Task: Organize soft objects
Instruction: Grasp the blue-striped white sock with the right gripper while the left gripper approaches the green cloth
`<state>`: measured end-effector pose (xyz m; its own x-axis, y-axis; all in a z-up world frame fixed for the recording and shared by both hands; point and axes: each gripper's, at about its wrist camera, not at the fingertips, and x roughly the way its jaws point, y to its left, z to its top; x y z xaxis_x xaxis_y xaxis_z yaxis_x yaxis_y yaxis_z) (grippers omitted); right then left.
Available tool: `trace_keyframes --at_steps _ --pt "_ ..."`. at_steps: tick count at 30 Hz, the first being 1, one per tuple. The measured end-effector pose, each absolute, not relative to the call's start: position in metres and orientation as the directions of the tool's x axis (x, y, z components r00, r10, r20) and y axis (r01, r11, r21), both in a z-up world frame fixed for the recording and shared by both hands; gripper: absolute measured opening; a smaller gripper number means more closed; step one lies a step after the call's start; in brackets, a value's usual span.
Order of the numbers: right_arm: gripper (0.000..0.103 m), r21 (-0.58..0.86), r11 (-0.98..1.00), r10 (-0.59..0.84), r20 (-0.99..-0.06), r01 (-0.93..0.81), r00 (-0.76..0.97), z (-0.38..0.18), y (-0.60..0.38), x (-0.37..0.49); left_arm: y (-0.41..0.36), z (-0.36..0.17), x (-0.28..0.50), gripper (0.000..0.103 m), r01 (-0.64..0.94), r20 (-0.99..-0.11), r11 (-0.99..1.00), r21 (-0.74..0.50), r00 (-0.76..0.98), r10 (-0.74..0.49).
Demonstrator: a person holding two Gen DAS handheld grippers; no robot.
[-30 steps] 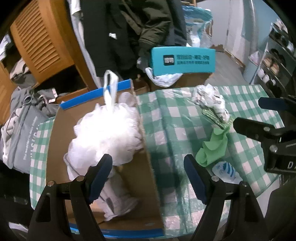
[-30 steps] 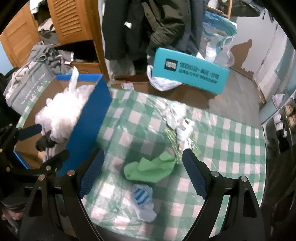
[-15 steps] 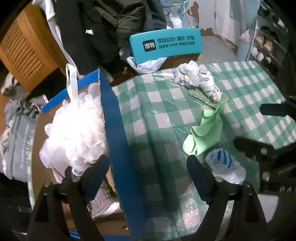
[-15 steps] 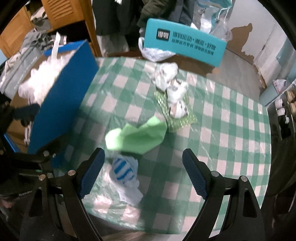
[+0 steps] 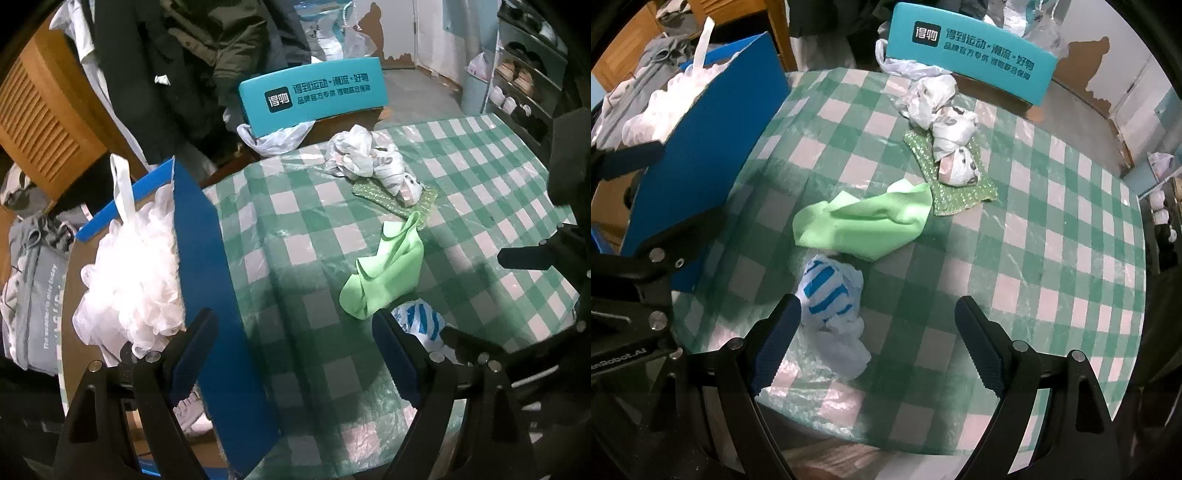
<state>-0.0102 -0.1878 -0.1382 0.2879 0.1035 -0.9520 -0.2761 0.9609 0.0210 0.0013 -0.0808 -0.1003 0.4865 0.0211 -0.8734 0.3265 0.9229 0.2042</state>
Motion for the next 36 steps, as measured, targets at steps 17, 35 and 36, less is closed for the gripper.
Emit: trace_keyframes --at_steps 17,35,36 --pt "0.077 0.119 0.948 0.182 -0.963 -0.295 0.198 -0.181 -0.18 -0.011 -0.089 -0.146 0.016 0.086 0.327 -0.926 0.933 0.147 0.377 0.014" --pt "0.038 0.131 0.982 0.158 -0.967 -0.138 0.201 -0.183 -0.241 -0.006 -0.116 -0.153 0.032 0.087 0.374 -0.934 0.921 0.107 0.355 -0.035" --pt "0.038 0.133 0.983 0.156 -0.966 -0.123 0.208 -0.183 -0.247 -0.006 -0.119 -0.154 0.033 0.087 0.381 -0.935 0.919 0.103 0.351 -0.041"
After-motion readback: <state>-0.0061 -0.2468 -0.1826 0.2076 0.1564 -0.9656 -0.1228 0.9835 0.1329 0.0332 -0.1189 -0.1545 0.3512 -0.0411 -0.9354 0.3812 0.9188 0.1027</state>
